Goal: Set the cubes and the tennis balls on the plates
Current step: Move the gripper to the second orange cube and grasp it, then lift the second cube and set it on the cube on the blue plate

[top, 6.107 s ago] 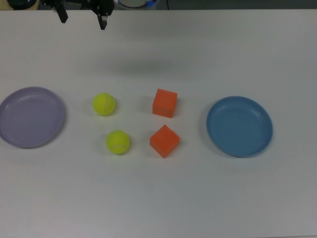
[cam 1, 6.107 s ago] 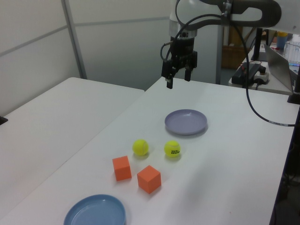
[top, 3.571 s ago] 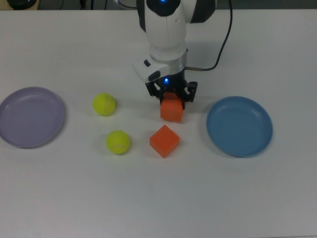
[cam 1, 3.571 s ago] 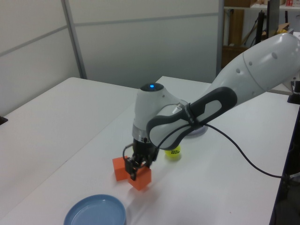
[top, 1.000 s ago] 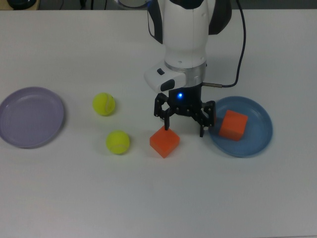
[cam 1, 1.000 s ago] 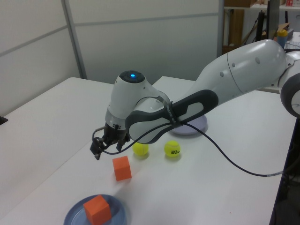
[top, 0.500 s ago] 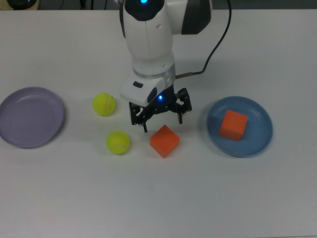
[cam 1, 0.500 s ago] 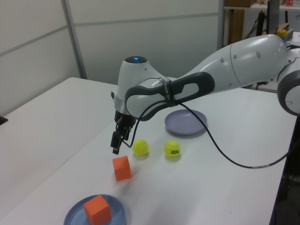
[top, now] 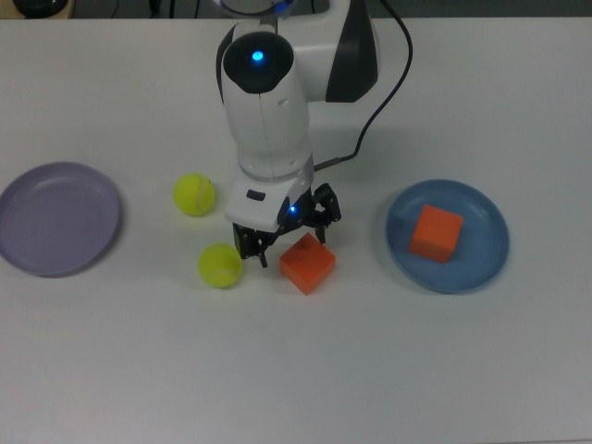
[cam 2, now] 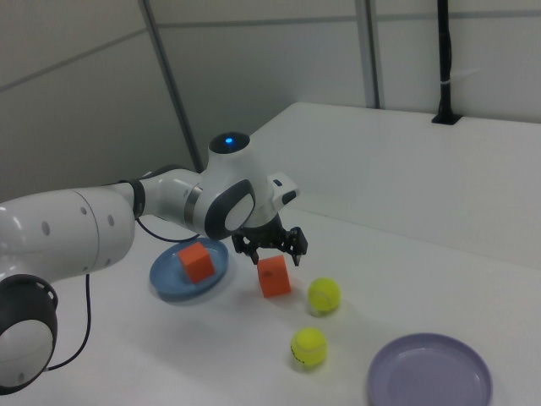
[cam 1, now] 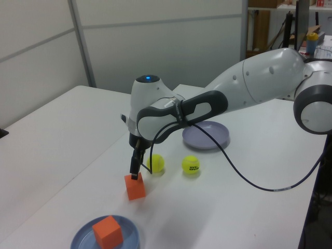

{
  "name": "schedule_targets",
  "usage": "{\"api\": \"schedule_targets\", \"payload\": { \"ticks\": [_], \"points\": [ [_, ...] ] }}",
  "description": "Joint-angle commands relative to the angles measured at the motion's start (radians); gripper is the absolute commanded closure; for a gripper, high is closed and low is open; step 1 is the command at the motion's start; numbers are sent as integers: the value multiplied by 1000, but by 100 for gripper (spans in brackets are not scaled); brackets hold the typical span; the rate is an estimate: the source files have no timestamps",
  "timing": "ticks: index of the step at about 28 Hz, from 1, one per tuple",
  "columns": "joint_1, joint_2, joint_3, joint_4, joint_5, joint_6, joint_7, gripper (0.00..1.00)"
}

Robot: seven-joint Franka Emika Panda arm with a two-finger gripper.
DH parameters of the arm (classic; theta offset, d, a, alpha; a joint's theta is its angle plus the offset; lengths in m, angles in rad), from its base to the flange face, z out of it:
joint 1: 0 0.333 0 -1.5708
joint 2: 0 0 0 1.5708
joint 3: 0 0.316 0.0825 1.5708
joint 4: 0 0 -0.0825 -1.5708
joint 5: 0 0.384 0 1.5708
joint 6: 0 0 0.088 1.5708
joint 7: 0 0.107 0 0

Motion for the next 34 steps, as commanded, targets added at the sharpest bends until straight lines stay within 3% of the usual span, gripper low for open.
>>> {"api": "schedule_targets", "payload": {
  "ticks": [1, 22, 23, 24, 29, 32, 34],
  "points": [
    [-2, 27, -6, 34, 28, -60, -70, 0],
    [12, 88, 5, 34, 22, -58, -85, 0],
    [12, 90, 5, 34, 21, -57, -85, 6],
    [14, 90, 6, 36, 22, -55, -82, 22],
    [14, 94, 14, 37, 25, -51, -69, 80],
    [14, 94, 17, 37, 33, -32, -64, 98],
    [14, 91, 17, 42, 39, -29, -61, 100]
  ]
}}
